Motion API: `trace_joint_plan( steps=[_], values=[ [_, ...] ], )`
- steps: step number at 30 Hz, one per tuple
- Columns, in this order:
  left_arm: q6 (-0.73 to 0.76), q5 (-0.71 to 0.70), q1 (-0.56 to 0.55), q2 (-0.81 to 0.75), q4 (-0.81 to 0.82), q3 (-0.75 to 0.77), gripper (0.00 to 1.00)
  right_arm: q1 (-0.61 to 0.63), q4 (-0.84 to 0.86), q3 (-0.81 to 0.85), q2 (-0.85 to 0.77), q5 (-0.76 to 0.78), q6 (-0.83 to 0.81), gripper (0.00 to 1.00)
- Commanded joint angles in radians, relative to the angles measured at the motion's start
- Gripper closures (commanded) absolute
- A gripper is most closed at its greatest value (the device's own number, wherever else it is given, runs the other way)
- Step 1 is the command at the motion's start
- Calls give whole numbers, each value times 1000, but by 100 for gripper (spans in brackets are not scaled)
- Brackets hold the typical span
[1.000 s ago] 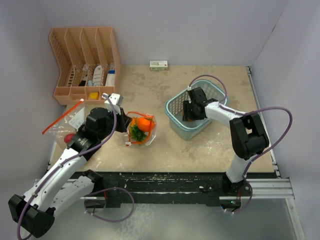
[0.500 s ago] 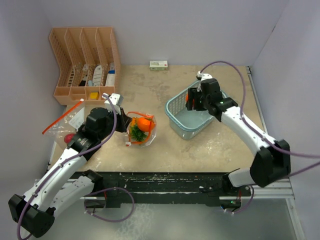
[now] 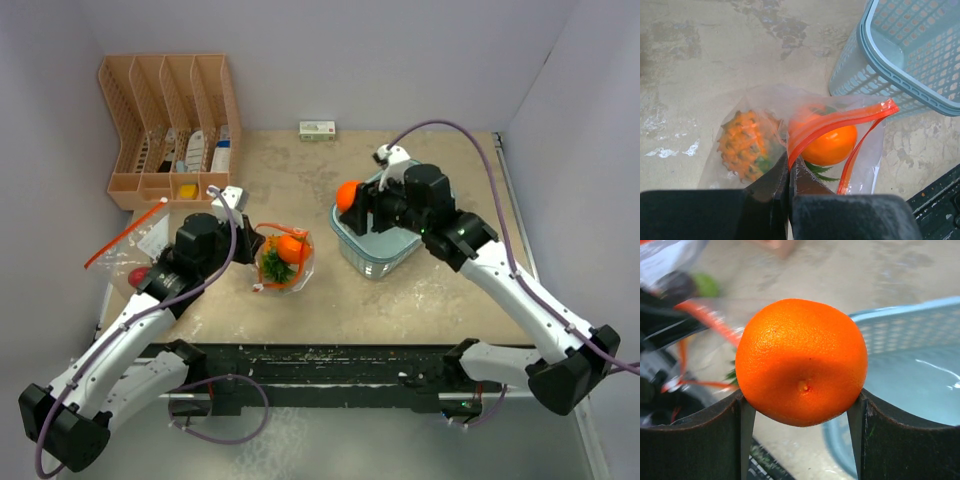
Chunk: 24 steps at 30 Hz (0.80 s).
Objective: Place the food in the zip-top bag and seal the zipper
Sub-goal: Pick up the fake fruit from the bin, then place the fake fruit in the zipper food storage bag.
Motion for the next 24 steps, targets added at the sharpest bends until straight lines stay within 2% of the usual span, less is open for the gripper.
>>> trace_joint_plan(
  steps=[1,7,11,14,18,24],
  values=[
    [5,-13,1,0,25,44,100,117,68,-2,-48,-103,21,68],
    [8,-14,1,17,24,65,100,242,193,-81,-66,-154,57,68],
    [12,-14,1,29,22,85,100,329,295,-113,-2,-181,95,68],
    [10,-10,1,34,21,91,100,390,338,-103,76,-145,95,68],
    [8,-5,1,29,13,99,100,406,424,-104,177,-121,116,68],
    [7,4,1,12,-6,114,100,407,465,-91,277,-33,128,67]
  ],
)
